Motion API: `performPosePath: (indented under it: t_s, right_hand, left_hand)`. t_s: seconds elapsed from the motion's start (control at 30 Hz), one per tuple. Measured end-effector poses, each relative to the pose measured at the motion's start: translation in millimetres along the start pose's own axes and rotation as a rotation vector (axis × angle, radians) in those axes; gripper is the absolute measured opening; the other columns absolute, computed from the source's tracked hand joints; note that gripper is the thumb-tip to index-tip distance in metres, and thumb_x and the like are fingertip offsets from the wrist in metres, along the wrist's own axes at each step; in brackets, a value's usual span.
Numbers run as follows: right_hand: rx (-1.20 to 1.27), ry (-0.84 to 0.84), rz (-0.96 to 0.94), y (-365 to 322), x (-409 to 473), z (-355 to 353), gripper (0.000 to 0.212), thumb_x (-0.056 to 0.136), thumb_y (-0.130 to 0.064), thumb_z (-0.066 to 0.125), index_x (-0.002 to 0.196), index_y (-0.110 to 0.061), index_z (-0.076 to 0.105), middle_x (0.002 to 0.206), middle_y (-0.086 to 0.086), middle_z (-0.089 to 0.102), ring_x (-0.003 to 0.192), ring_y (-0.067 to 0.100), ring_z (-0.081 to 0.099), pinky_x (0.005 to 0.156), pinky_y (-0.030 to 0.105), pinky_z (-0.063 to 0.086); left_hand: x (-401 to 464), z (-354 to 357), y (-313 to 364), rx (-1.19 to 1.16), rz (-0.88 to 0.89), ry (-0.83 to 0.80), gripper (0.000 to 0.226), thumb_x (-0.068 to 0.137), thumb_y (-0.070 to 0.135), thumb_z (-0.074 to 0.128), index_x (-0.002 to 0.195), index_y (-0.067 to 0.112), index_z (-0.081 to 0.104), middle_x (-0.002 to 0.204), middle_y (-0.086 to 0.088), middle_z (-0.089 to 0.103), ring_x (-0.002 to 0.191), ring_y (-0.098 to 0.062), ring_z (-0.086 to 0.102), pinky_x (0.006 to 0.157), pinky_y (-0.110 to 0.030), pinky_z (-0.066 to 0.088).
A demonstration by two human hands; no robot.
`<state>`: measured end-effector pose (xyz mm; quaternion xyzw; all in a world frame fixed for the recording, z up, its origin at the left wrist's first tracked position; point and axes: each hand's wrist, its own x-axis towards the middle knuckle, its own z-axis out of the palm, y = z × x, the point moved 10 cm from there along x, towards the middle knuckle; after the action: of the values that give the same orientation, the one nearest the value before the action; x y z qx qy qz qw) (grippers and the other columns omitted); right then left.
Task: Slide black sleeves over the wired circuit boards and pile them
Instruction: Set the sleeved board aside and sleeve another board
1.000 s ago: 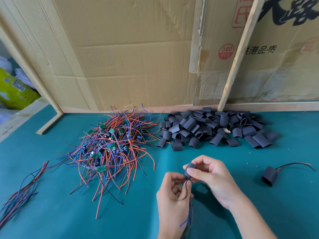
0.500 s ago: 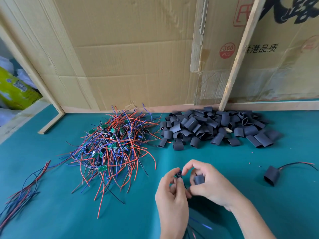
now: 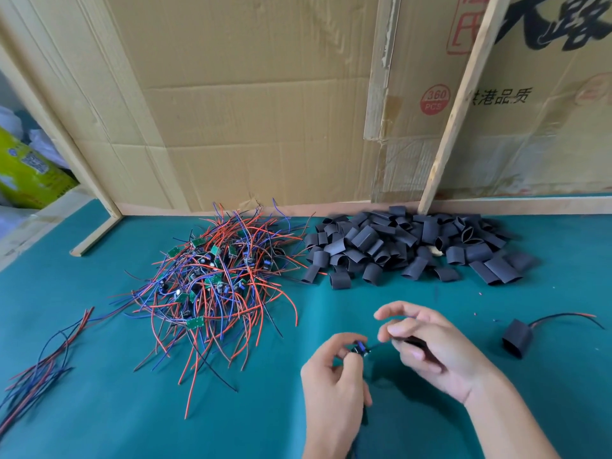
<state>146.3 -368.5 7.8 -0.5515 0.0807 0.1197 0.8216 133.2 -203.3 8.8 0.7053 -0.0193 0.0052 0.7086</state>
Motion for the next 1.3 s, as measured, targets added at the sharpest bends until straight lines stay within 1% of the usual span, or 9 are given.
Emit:
performPosePath:
  t_s: [0.13,0.27,0.5,0.6,0.7,0.77,0.9,1.13,1.3]
  right_hand:
    - [0.046,0.028,0.0,6.6,5.8,6.4,0.023,0.078,-0.007,0.072,0.1,-0.007,0.078,0.1,0.026,0.073,0.044,0.01,0.043,0.034,0.016,0.033]
    - [0.087,0.078,-0.003,12.6,11.0,6.9,0.022,0.08,-0.01,0.073,0.102,-0.008,0.076,0.106,0.024,0.076,0.054,0.011,0.058,0.038,0.016,0.04]
    - [0.236,0.261,-0.139,0.2,12.9,-24.1,0.018,0.103,-0.011,0.056,0.11,0.002,0.067,0.11,0.025,0.074,0.061,0.016,0.056,0.045,0.021,0.043]
    - [0.278,0.287,-0.134,-1.7,11.7,-33.5,0.021,0.102,-0.002,0.053,0.117,0.004,0.066,0.12,0.027,0.072,0.069,0.019,0.06,0.058,0.027,0.049]
    - [0.289,0.292,-0.134,-4.5,9.8,-39.9,0.037,0.097,0.013,0.04,0.125,0.004,0.064,0.129,0.027,0.065,0.092,0.03,0.069,0.085,0.036,0.056]
    - [0.283,0.287,-0.166,-7.7,7.8,-40.8,0.04,0.098,0.018,0.036,0.124,0.007,0.064,0.134,0.027,0.06,0.104,0.034,0.072,0.093,0.039,0.06]
    - [0.262,0.252,-0.206,-8.4,6.6,-33.4,0.03,0.104,0.012,0.041,0.121,0.009,0.066,0.132,0.027,0.064,0.114,0.034,0.072,0.092,0.032,0.06]
    - [0.141,0.386,-0.273,-20.8,-0.4,-37.6,0.02,0.105,-0.011,0.057,0.113,0.003,0.069,0.107,0.022,0.077,0.099,0.031,0.078,0.074,0.022,0.061]
    - [0.22,0.599,-0.375,-31.6,-16.3,-69.6,0.01,0.096,-0.007,0.07,0.098,0.002,0.074,0.095,0.02,0.075,0.081,0.024,0.078,0.066,0.02,0.06]
  left_hand:
    - [-1.3,5.0,8.8,0.006,0.03,-0.041,0.023,0.079,0.009,0.058,0.081,0.027,0.072,0.077,0.001,0.061,0.035,-0.02,0.052,0.041,-0.019,0.035]
    - [-3.9,13.4,15.2,0.095,0.109,-0.112,0.005,0.086,0.034,0.07,0.087,0.031,0.073,0.057,0.002,0.055,0.039,-0.015,0.048,0.045,-0.021,0.038]
    - [2.2,4.1,2.7,0.138,0.114,-0.012,0.023,0.096,0.025,0.071,0.074,0.031,0.071,0.054,-0.01,0.058,0.039,-0.009,0.055,0.052,-0.021,0.042]
    - [2.8,3.7,0.0,0.139,0.114,0.006,0.022,0.096,0.025,0.072,0.075,0.033,0.072,0.055,-0.011,0.059,0.039,-0.009,0.057,0.052,-0.019,0.042]
    - [3.2,4.4,-1.8,0.146,0.117,0.01,0.021,0.096,0.026,0.072,0.077,0.035,0.072,0.056,-0.013,0.061,0.039,-0.009,0.057,0.052,-0.021,0.042]
    - [3.7,5.0,-2.8,0.157,0.125,0.009,0.022,0.096,0.025,0.072,0.077,0.036,0.072,0.058,-0.014,0.061,0.039,-0.01,0.058,0.053,-0.021,0.043]
    - [3.2,6.7,-2.6,0.174,0.15,-0.003,0.023,0.096,0.025,0.071,0.078,0.038,0.071,0.06,-0.015,0.062,0.041,-0.01,0.059,0.055,-0.02,0.044]
    - [1.7,10.4,5.4,0.249,0.229,-0.028,0.022,0.095,0.022,0.073,0.078,0.037,0.072,0.068,-0.004,0.06,0.042,-0.013,0.061,0.055,-0.017,0.045]
    - [-4.1,25.8,9.3,0.393,0.296,-0.109,0.007,0.092,0.031,0.071,0.086,0.031,0.073,0.073,0.005,0.054,0.055,-0.023,0.061,0.059,-0.038,0.053]
